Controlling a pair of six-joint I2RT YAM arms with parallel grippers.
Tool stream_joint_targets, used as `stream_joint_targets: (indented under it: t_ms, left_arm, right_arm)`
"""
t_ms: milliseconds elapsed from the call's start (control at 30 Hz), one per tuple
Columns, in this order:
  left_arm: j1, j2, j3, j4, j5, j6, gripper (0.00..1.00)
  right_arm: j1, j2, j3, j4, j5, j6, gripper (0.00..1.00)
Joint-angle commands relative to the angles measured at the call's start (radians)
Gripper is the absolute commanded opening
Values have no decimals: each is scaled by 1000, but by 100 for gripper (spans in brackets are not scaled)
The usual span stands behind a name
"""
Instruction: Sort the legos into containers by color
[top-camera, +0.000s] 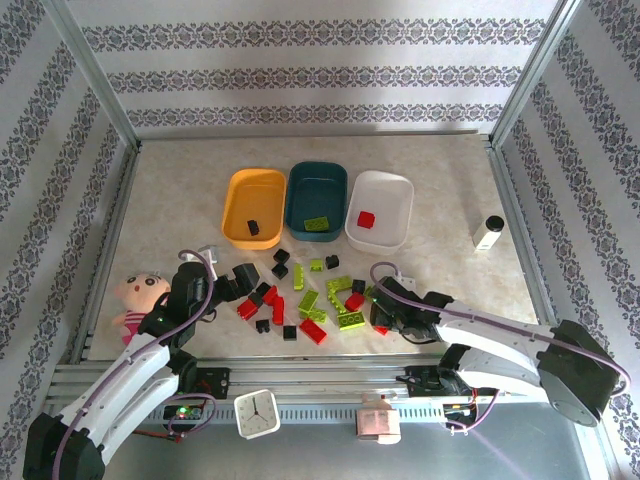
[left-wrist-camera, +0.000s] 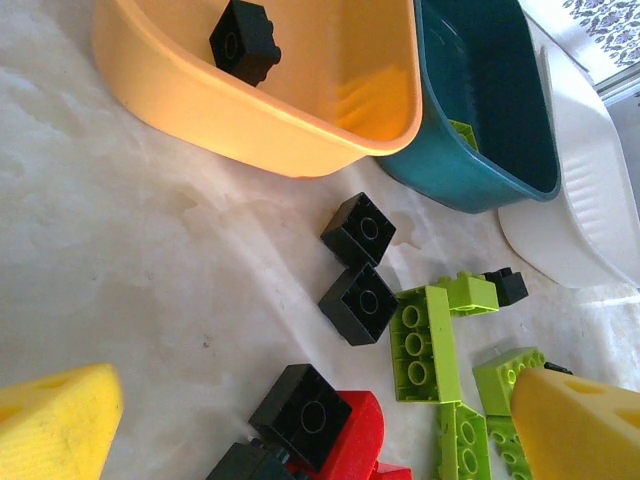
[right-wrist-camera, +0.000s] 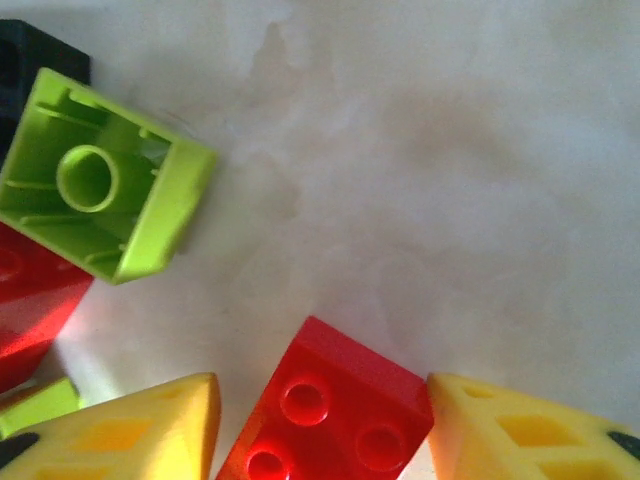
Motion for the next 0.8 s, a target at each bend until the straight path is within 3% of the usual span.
stream_joint_targets:
  t_ms: [0,267,467,633,767]
  left_arm:
    - [-3,5,-11,53,7,-10,99]
    - [-2,17,7,42,10,3,99]
    - [-2,16,24,24,13,10,100]
    - [-3,15,37,2,14,13,100]
    - [-2,9,47,-27,13,13,99]
  right_arm:
    - [14,39,9,20,-41,-30,49]
    - [14,26,83,-34,-6,-123,29]
    - [-56,-34,271,-91,23,-321,24]
    - [-233,95,453,29,-26,-456,24]
    - [-319,315,605,119,17,-532,24]
